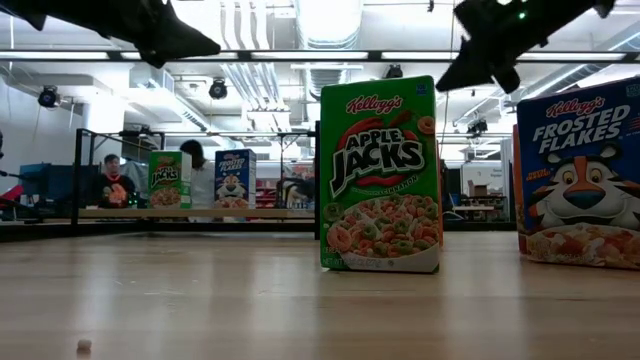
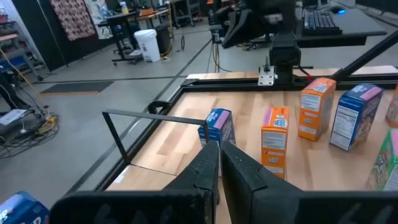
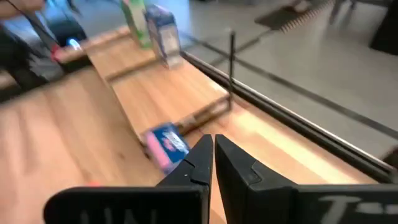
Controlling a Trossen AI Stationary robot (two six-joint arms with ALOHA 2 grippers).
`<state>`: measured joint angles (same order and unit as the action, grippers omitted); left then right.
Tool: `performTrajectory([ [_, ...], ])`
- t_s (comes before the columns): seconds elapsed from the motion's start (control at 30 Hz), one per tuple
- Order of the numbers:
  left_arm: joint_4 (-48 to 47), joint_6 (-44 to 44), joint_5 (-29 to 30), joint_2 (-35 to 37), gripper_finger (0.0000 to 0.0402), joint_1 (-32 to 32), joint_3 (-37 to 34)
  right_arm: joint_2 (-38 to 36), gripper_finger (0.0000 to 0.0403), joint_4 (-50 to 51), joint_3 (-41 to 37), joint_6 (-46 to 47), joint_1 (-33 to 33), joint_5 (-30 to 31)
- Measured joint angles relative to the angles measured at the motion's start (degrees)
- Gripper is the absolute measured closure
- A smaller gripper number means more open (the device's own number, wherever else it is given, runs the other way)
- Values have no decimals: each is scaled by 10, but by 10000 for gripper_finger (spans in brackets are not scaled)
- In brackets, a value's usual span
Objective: Stack cereal on shelf
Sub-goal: Put the top left orange cereal box on the shelf
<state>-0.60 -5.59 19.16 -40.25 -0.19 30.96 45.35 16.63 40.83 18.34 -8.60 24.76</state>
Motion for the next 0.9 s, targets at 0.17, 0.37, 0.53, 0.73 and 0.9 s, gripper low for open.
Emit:
performTrajectory([
  [0.17,10,-15,6,-7,401,0,0,50,394,4,32,-24,-38,-17],
  [0.37,28,-51,49,-15,401,0,0,86,394,62,111,15,-99,-110],
  [0.53,35,-67,48,-6,401,0,9,118,394,121,228,10,-141,-217],
  [0.73,26,8,38,-8,401,-1,7,166,394,184,298,-67,-123,-253],
  [0.9,16,45,-11,-15,401,-2,3,191,394,202,301,-66,-93,-259],
])
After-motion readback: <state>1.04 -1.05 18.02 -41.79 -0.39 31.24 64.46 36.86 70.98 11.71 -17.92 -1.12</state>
